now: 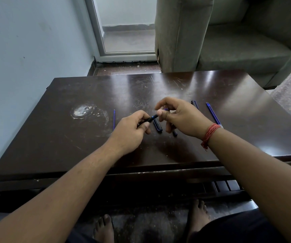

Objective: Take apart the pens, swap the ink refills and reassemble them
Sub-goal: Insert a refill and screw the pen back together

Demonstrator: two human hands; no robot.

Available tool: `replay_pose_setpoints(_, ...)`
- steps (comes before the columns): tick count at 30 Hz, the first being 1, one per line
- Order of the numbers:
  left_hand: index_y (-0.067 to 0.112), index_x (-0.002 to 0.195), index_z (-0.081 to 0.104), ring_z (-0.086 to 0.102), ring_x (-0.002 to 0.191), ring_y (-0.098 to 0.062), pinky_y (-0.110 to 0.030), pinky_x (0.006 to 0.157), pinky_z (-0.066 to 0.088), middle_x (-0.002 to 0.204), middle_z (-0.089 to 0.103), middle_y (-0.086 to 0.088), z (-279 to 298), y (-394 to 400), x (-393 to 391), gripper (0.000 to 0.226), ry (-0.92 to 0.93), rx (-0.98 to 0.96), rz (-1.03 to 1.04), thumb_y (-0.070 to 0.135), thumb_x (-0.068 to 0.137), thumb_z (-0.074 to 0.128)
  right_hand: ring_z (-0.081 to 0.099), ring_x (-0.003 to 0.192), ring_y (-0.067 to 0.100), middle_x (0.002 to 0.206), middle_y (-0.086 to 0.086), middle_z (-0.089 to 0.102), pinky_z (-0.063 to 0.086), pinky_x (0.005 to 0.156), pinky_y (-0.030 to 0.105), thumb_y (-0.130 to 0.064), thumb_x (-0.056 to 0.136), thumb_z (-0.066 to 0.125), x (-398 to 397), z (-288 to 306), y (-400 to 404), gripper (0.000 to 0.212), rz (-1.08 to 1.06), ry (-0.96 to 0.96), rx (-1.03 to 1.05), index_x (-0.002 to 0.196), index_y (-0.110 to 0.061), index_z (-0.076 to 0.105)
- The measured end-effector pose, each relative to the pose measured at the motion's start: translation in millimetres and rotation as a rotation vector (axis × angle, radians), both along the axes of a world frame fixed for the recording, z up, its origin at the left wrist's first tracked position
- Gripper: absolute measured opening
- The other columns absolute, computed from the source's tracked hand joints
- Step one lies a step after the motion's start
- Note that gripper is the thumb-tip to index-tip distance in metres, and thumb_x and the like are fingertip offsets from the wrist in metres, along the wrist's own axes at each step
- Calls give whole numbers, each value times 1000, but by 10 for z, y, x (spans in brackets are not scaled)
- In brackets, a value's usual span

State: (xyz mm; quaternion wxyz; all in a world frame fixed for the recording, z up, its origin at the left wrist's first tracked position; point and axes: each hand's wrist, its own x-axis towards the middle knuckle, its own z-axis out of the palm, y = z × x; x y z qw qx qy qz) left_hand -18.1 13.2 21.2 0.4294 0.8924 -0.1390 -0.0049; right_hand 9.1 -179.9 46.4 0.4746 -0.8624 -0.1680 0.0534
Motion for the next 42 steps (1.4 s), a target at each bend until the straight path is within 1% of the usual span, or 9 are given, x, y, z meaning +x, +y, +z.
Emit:
replay_pose_setpoints(4, 23, 97, 61, 49, 54, 0, -11, 56, 40, 79, 72, 8, 6, 13, 6, 14, 2, -10, 8, 11, 99, 54, 70, 63, 26, 81, 11, 70, 61, 61, 36, -7, 95, 60, 9, -15, 2, 8, 17, -3, -10, 100, -12, 64)
replay_pose_setpoints(8, 22, 96, 61, 48, 55, 0, -12, 57, 39, 78, 71, 8, -1, 12, -10, 14, 1, -2, -5, 11, 99, 54, 63, 49, 15, 64, 7, 66, 56, 53, 31, -25, 97, 58, 15, -24, 3, 19, -14, -5, -81, 81, -17, 63)
replay_pose_setpoints(11, 23, 96, 61, 49, 57, 1, -10, 58, 39, 79, 71, 8, 10, 4, -17, 13, 7, 7, -14, 12, 100, 54, 66, 52, 19, 70, 4, 68, 57, 57, 34, -31, 96, 61, 30, -23, -35, 18, -18, -21, -85, 86, -18, 66)
replay_pose_setpoints(17, 23, 96, 60, 52, 58, 3, -8, 59, 38, 79, 72, 7, 13, -7, -26, 14, 13, 5, -13, 11, 100, 54, 66, 58, 13, 67, 4, 66, 59, 60, 28, -8, 91, 66, 47, -4, -28, 2, -10, -40, -1, 91, -6, 66)
replay_pose_setpoints(22, 22, 98, 61, 51, 58, 3, -9, 59, 38, 79, 71, 8, 17, -11, -24, 12, 7, -2, -10, 12, 99, 55, 68, 54, 16, 64, 6, 69, 58, 57, 28, -35, 98, 55, 18, 20, 27, 31, -74, -77, -152, 84, -9, 64)
replay_pose_setpoints(27, 23, 97, 60, 51, 56, 4, -8, 58, 39, 80, 71, 8, 42, 0, -25, 15, 20, -19, -6, 11, 100, 53, 71, 75, 17, 89, 6, 68, 59, 71, 24, -12, 92, 66, 52, 14, -70, 14, 5, -83, -29, 105, -16, 64)
replay_pose_setpoints(34, 25, 95, 60, 48, 54, 2, -10, 57, 38, 79, 71, 8, 18, 1, -21, 16, 9, -13, -8, 11, 100, 54, 65, 58, 11, 69, 2, 67, 59, 60, 31, -20, 95, 62, 54, 1, -40, 13, -38, -97, -129, 83, -19, 64)
replay_pose_setpoints(38, 23, 98, 61, 49, 54, 3, -9, 58, 38, 80, 71, 8, 24, -1, -13, 13, 10, -11, -3, 12, 100, 54, 70, 71, 15, 86, 4, 69, 59, 68, 25, -11, 93, 64, 39, 8, -64, 12, 1, -118, -69, 102, -16, 68)
replay_pose_setpoints(42, 26, 96, 60, 49, 54, 1, -11, 56, 38, 79, 72, 9, -2, 3, -19, 16, 3, 15, -10, 12, 99, 54, 66, 70, 13, 77, 4, 69, 57, 69, 26, -5, 90, 66, 31, 10, -29, 9, 6, -168, -125, 92, -14, 69)
